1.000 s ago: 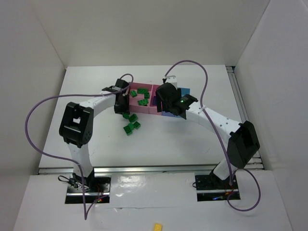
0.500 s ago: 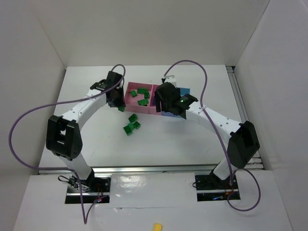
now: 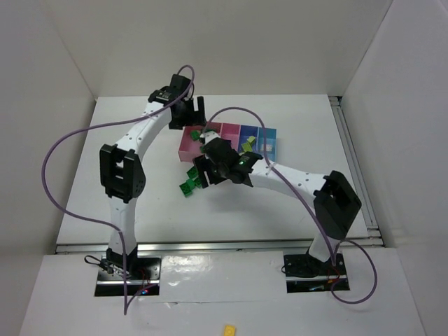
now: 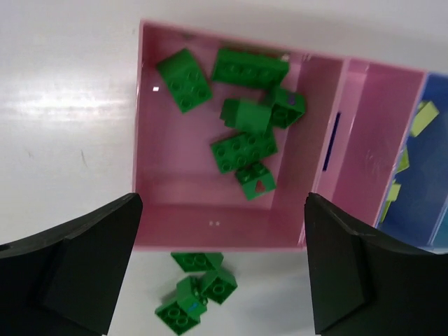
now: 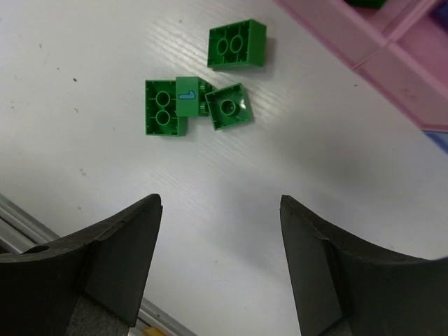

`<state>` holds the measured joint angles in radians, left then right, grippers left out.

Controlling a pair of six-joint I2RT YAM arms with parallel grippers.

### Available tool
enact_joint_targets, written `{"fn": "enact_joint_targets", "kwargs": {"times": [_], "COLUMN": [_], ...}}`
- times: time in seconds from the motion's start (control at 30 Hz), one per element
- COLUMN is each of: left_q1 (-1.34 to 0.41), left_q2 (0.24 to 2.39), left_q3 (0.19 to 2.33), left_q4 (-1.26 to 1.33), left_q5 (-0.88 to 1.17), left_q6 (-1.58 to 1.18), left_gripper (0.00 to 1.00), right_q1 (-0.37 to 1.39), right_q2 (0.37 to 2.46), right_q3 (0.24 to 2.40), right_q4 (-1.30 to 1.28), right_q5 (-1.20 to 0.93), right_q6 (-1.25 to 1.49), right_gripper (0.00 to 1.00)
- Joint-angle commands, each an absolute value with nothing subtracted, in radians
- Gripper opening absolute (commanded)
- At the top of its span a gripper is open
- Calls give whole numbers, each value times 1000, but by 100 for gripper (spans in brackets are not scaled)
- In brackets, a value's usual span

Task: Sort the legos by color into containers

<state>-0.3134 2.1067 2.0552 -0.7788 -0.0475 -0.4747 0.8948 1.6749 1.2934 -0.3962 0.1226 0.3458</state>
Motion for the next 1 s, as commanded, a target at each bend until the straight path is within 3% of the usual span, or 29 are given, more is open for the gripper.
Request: {"fn": "enact_joint_targets", "kwargs": {"times": [0.0, 0.2, 0.6, 0.67, 0.83, 0.97], "left_q1": [-305, -221, -172, -172, -205, -230], "left_q2": [2031, 1815, 1451, 1422, 1365, 1353], "left_q3": [2060, 1875, 1266, 1157, 1025, 970], "left_q4": [-871, -871, -871, -856, -833, -822], "left_q5": [-63, -75, -34, 6, 86, 114], "left_q6": [-485, -494, -621, -630, -655, -655], "left_gripper": [100, 97, 92, 86, 85, 85], "right_q1": [907, 907, 907, 907, 907, 907], "right_q2": [1762, 1882, 2049, 2060, 2060, 2014], "right_q3": [1327, 1381, 1479, 1479, 1479, 1441], "right_q4": [-337, -371, -299, -284, -239, -218], "right_q5": [57, 72, 93, 103, 103, 112], "right_q6": [313, 232, 149, 149, 149, 158], "right_gripper": [75, 73, 74, 71, 59, 40]}}
